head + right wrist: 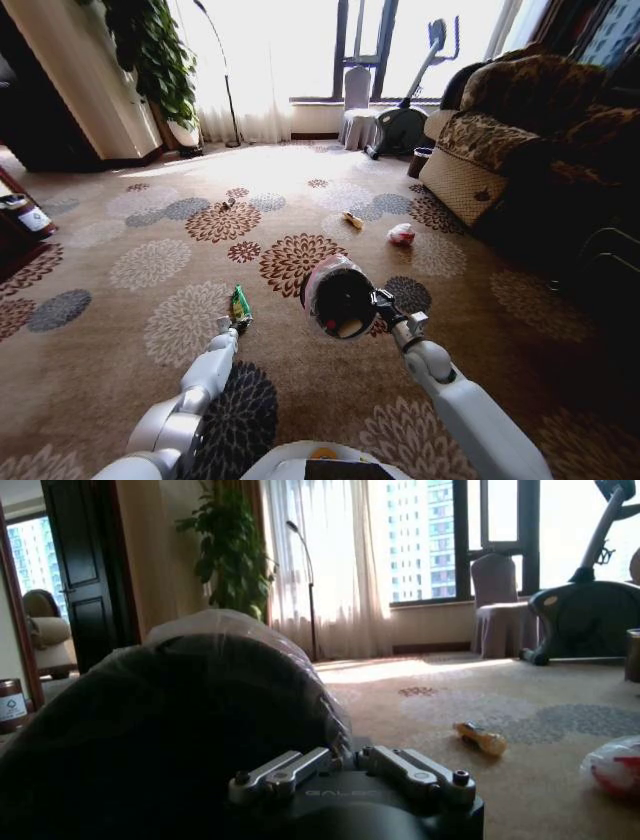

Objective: Pick up the trash from the ground and place it into the trash bin.

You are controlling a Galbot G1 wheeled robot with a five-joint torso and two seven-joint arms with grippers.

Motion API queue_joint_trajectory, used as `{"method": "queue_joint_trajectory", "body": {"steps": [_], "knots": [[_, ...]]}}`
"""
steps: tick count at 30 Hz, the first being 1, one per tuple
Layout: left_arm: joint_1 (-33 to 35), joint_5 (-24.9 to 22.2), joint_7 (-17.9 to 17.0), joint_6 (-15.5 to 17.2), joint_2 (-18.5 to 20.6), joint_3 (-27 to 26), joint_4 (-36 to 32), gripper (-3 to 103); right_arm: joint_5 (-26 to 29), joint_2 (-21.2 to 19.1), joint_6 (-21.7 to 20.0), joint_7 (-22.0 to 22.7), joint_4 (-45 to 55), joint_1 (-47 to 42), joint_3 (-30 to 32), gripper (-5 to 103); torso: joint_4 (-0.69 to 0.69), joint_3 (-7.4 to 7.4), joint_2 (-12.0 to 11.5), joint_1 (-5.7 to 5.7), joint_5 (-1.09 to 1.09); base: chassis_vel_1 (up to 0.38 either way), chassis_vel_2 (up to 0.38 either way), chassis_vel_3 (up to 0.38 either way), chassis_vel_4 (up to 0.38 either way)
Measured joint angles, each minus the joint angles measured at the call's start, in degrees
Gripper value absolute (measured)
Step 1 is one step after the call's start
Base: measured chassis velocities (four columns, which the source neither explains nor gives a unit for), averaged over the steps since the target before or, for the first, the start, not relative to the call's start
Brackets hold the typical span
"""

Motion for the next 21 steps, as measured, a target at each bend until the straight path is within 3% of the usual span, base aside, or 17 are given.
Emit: {"method": "queue_joint_trajectory", "body": {"steps": [9, 11, 18, 21], "knots": [[1.52, -2.16, 0.81, 0.19, 0.24, -0.03, -1.90, 28, 0.03, -0.05, 0.12, 0.00, -0.08, 0.00, 0.04, 0, -0.01, 0.00, 0.00, 0.00, -0.01, 0.000, 0.000, 0.000, 0.000], [1.73, -2.45, 0.94, 0.21, 0.35, -0.01, -2.02, 28, -0.06, 0.08, 0.16, 0.00, -0.22, 0.00, 0.04, 0, -0.01, 0.00, 0.00, 0.00, -0.01, 0.000, 0.000, 0.000, 0.000], [3.13, -5.27, 3.20, -0.16, 0.78, -0.09, -3.72, 4, -0.28, 0.07, 0.25, -0.01, 0.07, -0.51, 0.04, 0, -0.01, 0.00, 0.00, 0.00, -0.01, 0.000, 0.000, 0.000, 0.000], [3.80, -5.91, 3.65, -0.27, 0.90, -0.06, -4.58, 0, -0.23, -0.16, 0.24, -0.01, 0.20, -0.55, 0.10, 0, -0.01, 0.00, 0.00, 0.00, -0.01, 0.000, 0.000, 0.000, 0.000]]}}
